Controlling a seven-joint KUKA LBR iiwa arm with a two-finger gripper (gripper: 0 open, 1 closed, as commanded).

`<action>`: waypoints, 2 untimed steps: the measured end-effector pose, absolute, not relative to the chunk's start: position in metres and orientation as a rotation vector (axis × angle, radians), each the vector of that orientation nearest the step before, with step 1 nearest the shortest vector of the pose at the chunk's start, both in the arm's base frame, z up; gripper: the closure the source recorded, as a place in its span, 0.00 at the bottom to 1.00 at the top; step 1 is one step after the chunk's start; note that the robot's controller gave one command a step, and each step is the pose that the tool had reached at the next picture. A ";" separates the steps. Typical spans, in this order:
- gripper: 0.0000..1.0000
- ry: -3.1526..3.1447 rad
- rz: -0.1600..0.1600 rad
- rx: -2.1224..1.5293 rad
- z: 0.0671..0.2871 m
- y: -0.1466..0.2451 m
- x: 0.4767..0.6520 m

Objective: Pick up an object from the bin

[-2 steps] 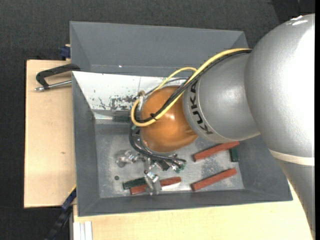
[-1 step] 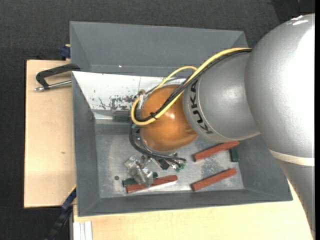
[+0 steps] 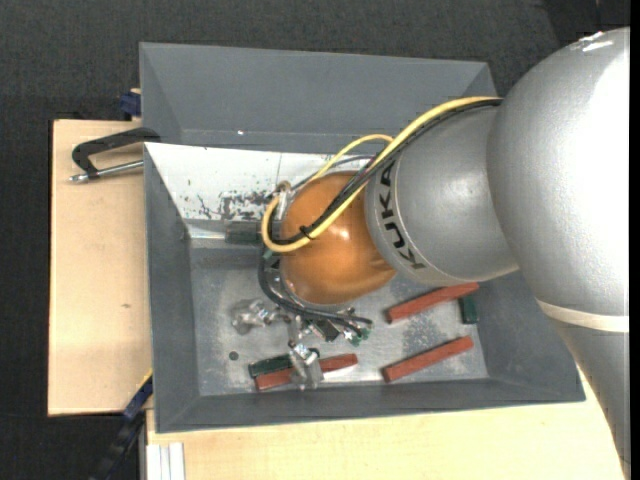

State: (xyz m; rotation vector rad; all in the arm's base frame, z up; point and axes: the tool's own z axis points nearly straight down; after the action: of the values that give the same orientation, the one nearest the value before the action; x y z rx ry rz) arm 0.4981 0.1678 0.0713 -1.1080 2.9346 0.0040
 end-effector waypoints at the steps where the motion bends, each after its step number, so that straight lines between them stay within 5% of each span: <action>1: 1.00 2.933 0.003 -1.104 0.074 0.168 0.500; 2: 1.00 2.933 0.003 -1.103 0.074 0.168 0.500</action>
Offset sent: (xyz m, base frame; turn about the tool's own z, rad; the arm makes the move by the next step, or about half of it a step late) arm 0.0000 0.0000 0.0000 0.0000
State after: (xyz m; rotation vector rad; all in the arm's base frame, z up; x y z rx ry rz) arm 0.4997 0.1677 0.0740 -1.1033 2.9329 0.0027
